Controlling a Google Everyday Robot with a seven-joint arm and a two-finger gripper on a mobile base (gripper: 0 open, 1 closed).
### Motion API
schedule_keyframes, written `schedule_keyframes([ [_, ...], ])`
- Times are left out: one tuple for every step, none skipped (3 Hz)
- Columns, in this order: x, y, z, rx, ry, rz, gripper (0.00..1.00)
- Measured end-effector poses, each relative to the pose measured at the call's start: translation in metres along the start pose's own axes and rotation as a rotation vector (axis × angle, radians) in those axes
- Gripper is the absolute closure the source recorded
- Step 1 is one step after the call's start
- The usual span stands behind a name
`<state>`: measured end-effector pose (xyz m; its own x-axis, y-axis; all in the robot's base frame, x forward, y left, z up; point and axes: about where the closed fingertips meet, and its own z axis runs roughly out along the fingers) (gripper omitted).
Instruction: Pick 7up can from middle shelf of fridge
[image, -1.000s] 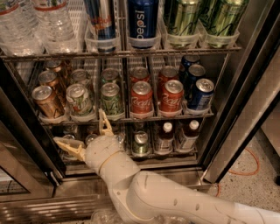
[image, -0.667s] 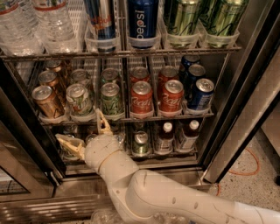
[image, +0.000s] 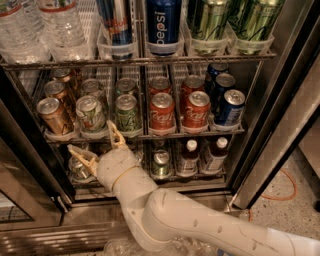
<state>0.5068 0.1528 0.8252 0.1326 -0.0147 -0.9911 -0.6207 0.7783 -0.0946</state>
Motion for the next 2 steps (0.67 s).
schedule_keyframes([
  [0.0,-0.025,0.028,0.025,-0.018,0.001,0.21],
  [0.003,-0.029,0.072,-0.003,-0.022,-0.018,0.24],
])
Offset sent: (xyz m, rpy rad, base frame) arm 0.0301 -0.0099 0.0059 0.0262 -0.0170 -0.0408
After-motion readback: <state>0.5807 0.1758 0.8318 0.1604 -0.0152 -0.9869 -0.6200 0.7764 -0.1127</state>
